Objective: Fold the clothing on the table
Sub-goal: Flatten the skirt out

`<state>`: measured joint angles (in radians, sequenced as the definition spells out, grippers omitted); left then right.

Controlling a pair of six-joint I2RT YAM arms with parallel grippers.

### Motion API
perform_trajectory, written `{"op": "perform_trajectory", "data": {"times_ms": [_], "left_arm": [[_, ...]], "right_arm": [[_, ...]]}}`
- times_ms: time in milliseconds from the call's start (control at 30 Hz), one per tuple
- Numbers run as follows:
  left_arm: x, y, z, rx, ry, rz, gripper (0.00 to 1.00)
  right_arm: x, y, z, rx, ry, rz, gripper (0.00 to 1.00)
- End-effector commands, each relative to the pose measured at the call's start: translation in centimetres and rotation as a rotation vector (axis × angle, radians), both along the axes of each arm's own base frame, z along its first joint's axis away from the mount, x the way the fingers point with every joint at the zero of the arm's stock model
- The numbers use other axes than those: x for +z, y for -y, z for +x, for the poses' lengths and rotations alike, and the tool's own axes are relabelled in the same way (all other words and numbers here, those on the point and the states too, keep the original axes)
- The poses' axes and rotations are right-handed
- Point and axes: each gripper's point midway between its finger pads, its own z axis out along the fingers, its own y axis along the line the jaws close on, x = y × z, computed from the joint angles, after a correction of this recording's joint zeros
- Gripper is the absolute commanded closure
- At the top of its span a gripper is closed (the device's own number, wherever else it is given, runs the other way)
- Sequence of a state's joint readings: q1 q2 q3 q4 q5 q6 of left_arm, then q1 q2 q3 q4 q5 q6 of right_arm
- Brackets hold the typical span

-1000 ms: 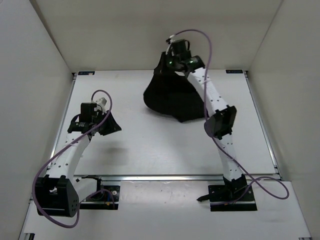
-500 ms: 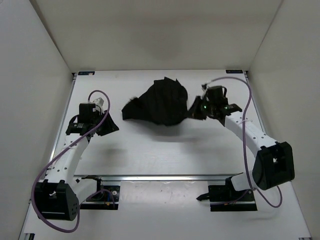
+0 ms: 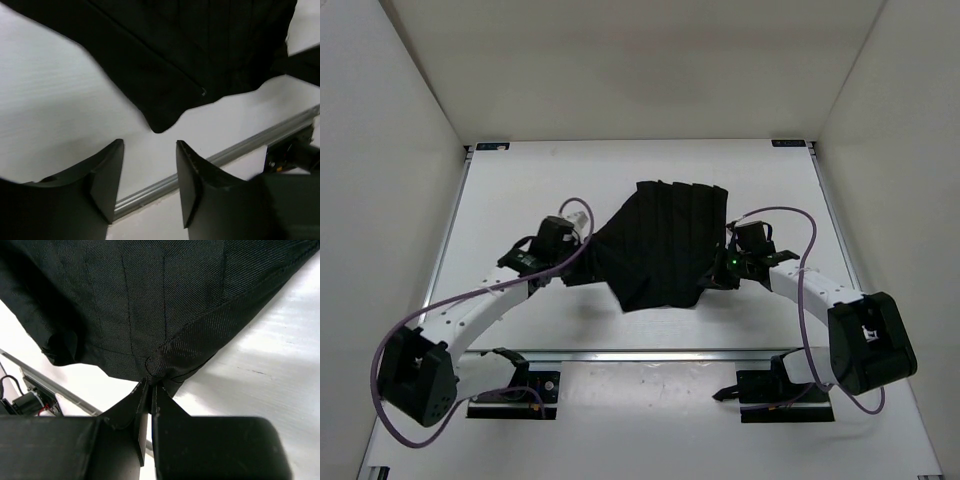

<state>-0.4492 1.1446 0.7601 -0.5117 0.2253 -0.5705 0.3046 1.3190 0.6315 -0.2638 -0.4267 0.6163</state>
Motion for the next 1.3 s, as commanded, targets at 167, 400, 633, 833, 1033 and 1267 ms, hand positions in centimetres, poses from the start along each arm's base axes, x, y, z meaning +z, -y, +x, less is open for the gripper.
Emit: {"op": "perform_trajectory", "data": {"times_ms": [167, 400, 633, 833, 1033, 1267], "left_arm": [[-1.6, 4.5, 0.9, -0.005, -0.075, 0.088, 0.43], [-1.8, 6.9, 2.1, 0.061, -0.094, 0.005, 0.44], [-3.8, 9.3, 1.9, 0.041, -0.15, 0.048, 0.39], [-6.4, 9.6, 2.2, 0.074, -0.203, 0.09, 0.38], [-7.3, 9.1, 3.4, 0.149, -0.195, 0.102, 0.35], [-9.9, 9.0, 2.9, 0.131, -0.26, 0.146, 0.9]], "right_arm": [[0.7, -0.2, 1.6, 0.023, 0.093, -0.019, 1.0], [0.6, -0.6, 1.4, 0.042, 0.086, -0.015, 1.0], [1.2, -0.9, 1.7, 0.058, 0.1, -0.009, 0.99], [0.8, -1.1, 1.1, 0.072, 0.097, -0.021, 1.0], [-0.4, -1.0, -0.2, 0.105, 0.072, -0.037, 1.0], [-0.7, -1.3, -1.4, 0.139, 0.063, -0.043, 1.0]]}}
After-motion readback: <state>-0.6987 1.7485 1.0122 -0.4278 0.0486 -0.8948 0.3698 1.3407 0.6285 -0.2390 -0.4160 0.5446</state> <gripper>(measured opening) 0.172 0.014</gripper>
